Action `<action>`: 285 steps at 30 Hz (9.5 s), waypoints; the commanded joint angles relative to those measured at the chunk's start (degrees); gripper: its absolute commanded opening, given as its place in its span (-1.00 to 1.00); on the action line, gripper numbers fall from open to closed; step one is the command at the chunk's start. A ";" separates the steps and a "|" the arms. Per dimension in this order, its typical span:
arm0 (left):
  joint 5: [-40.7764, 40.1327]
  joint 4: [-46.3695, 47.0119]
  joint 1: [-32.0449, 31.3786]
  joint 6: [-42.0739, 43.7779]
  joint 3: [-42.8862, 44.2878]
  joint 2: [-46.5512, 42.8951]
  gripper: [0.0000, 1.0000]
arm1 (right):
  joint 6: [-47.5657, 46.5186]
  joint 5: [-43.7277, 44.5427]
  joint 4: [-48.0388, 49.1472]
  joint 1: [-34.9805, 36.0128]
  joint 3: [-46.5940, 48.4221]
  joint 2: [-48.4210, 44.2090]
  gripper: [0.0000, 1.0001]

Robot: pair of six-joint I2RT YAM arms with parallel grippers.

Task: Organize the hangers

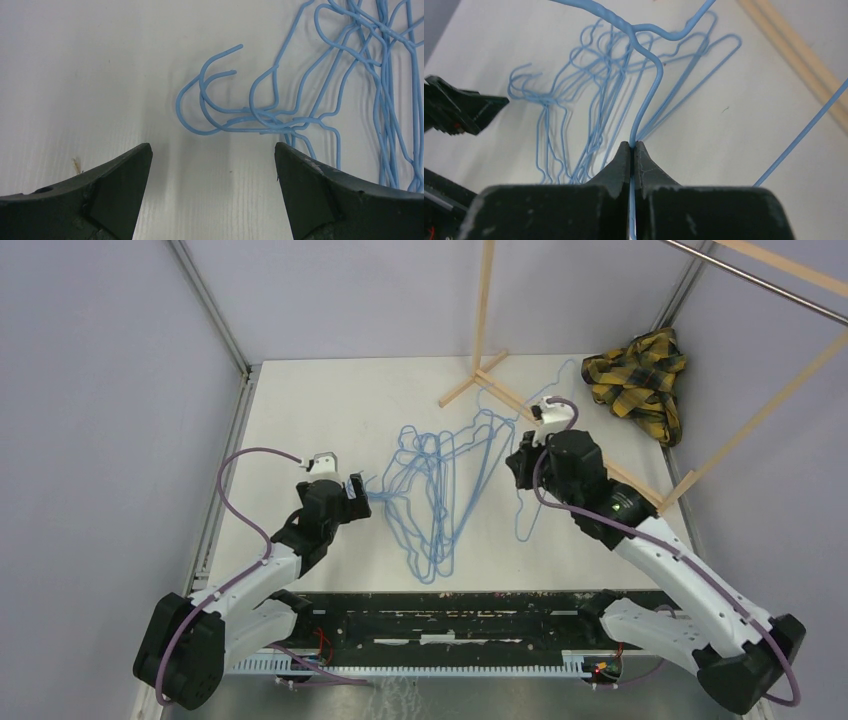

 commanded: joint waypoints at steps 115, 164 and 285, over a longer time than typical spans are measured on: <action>1.41 8.03 -0.25 -0.55 -0.29 6.70 0.98 | 7.18 9.63 14.85 -43.58 19.09 3.90 -0.95; 0.05 11.03 -0.26 -1.17 -2.66 7.20 0.98 | -1.44 -21.63 -6.31 -14.99 30.94 12.82 0.32; -0.68 11.79 -0.28 -1.34 -2.93 8.34 0.98 | 13.79 1.63 16.98 -27.72 54.17 37.49 -0.94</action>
